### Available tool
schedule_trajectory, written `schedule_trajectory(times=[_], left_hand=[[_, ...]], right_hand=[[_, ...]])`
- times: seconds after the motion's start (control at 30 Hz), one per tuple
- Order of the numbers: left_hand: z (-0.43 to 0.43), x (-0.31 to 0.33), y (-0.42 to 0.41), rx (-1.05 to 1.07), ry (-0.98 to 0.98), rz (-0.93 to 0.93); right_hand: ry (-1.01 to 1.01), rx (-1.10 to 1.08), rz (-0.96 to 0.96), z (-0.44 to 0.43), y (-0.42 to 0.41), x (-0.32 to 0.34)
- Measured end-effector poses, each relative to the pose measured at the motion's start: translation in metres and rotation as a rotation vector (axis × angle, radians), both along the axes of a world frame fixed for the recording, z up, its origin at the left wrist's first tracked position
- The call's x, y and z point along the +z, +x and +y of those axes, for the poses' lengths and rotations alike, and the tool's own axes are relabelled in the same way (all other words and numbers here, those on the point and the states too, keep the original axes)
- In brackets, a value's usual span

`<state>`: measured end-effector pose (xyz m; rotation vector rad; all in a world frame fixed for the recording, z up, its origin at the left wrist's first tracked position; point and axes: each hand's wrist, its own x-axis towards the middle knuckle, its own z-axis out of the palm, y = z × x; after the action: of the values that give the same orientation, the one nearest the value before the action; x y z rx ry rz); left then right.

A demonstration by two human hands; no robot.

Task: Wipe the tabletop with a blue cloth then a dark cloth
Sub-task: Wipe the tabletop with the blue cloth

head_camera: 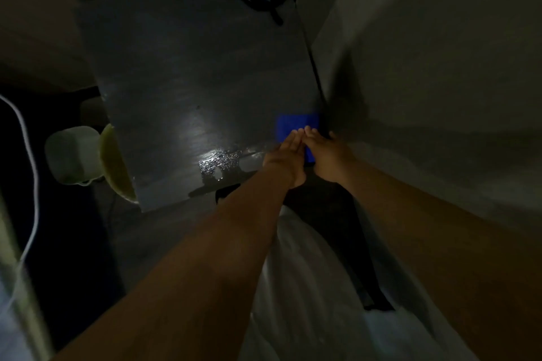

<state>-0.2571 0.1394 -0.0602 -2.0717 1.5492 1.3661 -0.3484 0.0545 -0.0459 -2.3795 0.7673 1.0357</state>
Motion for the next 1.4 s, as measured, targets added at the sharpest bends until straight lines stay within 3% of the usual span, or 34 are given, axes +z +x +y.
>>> schedule_trajectory(times=[0.57, 1.4], left_hand=[[0.056, 0.001, 0.021, 0.177, -0.044, 0.0], [0.065, 0.012, 0.002, 0.198, 0.094, -0.12]], right_hand=[[0.076, 0.125, 0.061, 0.039, 0.033, -0.006], [0.012, 0.172, 0.096, 0.07, 0.046, -0.003]])
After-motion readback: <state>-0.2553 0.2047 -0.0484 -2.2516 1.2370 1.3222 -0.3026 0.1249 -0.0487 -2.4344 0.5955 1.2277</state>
